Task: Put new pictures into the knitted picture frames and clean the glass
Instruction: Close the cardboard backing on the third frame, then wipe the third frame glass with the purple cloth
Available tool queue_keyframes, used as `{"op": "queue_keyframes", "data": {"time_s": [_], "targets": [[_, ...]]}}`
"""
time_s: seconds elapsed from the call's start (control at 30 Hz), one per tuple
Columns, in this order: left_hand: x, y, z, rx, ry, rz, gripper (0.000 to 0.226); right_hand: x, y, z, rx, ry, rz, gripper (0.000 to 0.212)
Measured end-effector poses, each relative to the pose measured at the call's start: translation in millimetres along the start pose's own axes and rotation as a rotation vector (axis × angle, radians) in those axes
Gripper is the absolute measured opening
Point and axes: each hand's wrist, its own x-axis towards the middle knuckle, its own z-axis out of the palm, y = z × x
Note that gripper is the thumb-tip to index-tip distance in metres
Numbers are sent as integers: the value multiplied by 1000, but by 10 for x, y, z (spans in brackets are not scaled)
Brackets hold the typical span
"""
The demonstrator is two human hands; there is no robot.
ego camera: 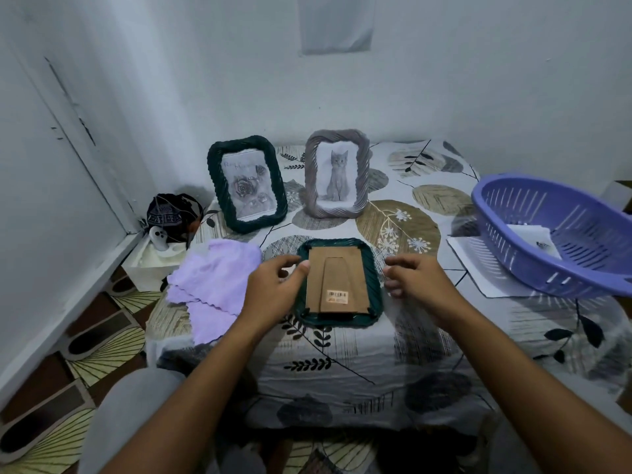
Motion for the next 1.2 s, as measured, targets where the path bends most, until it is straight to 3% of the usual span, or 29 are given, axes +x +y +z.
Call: {"op": "queue_keyframes", "data": {"time_s": [0.23,0.53,0.63,0.77,0.9,1.03,1.2], "targets": [[229,40,145,-6,-108,-142,36,213,-130,24,87,-39,208,15],[306,180,101,-313,-120,-290,9,149,-308,46,389,-99,221,23],[323,300,51,-341,-96,-254,11,94,-488,19,415,-100,156,26],[292,701,7,-345,-86,-53,8,-16,-734,51,358,-80,15,24],[291,1081,-20,-611,-300,-221,20,-187,-892,164,176,1,-206,22],[292,1151,-2,-771,-284,-276,28,-358,-970,258,-16,40,-441,26],[285,1078,1,-963,-296,-292,9,-381,-980,313,-146,27,-547,23]]}}
